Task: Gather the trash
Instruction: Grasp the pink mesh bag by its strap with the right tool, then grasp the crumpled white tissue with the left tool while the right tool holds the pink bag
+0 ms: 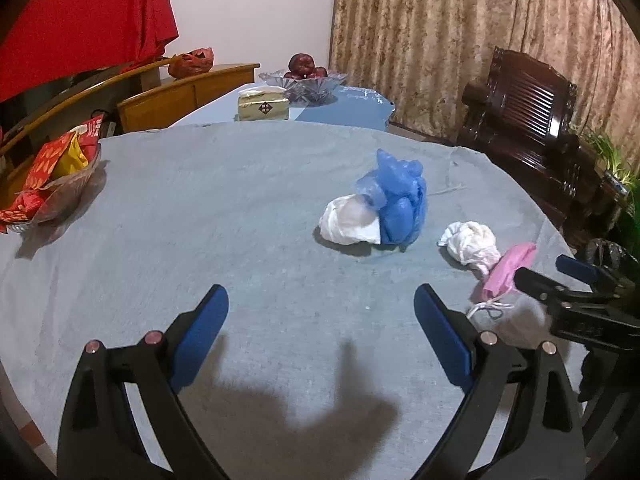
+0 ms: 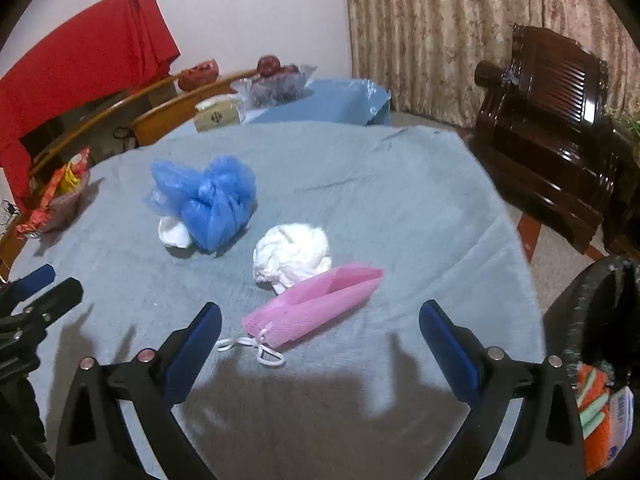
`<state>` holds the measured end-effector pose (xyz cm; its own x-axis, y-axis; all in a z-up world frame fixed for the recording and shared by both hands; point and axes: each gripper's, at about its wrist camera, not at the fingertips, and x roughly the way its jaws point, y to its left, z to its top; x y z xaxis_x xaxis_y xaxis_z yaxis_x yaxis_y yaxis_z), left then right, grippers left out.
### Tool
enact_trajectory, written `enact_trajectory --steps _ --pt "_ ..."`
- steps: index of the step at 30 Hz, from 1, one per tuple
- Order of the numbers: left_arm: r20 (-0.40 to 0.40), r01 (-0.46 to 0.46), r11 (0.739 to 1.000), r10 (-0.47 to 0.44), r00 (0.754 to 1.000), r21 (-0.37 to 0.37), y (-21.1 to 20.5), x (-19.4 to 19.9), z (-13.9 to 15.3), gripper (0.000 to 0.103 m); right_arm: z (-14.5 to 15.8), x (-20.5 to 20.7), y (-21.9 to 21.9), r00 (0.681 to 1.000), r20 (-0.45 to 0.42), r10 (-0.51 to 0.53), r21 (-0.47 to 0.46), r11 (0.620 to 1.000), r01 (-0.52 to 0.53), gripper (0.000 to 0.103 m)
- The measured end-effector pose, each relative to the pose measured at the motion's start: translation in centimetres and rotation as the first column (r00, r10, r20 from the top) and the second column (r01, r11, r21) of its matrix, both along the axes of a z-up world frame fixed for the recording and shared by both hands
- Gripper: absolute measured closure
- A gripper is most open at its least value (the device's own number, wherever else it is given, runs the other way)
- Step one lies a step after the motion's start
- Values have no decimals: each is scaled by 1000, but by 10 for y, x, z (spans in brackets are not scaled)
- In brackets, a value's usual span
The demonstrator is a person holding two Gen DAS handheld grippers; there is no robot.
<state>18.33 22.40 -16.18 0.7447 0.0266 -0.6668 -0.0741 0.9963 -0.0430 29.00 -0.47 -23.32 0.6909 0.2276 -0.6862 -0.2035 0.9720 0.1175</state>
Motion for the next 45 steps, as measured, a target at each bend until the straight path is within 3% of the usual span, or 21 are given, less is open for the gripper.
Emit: enact_trajectory --steps 9,15,20,25,42,45 --pt "-2 4 1000 -4 1000 -11 5 9 -7 12 -22 16 15 998 -67 0 -27 1000 -2 14" --pt "-8 3 1000 -3 1000 -25 4 13 -10 12 -28 17 17 994 -102 23 -20 999 -25 39" --pt "-12 15 1000 -15 1000 -27 -4 15 -10 12 -26 17 4 991 -121 49 53 998 -43 71" --pt "-9 32 999 -32 999 -27 -15 15 -7 12 -25 16 -9 987 -145 71 86 995 -59 95" --pt "6 143 987 -143 990 -74 -87 51 -2 12 7 24 -62 996 -83 -21 48 999 25 96" --pt "-2 175 982 -175 985 -78 -104 63 -6 19 5 28 -70 995 -93 -41 47 998 46 96"
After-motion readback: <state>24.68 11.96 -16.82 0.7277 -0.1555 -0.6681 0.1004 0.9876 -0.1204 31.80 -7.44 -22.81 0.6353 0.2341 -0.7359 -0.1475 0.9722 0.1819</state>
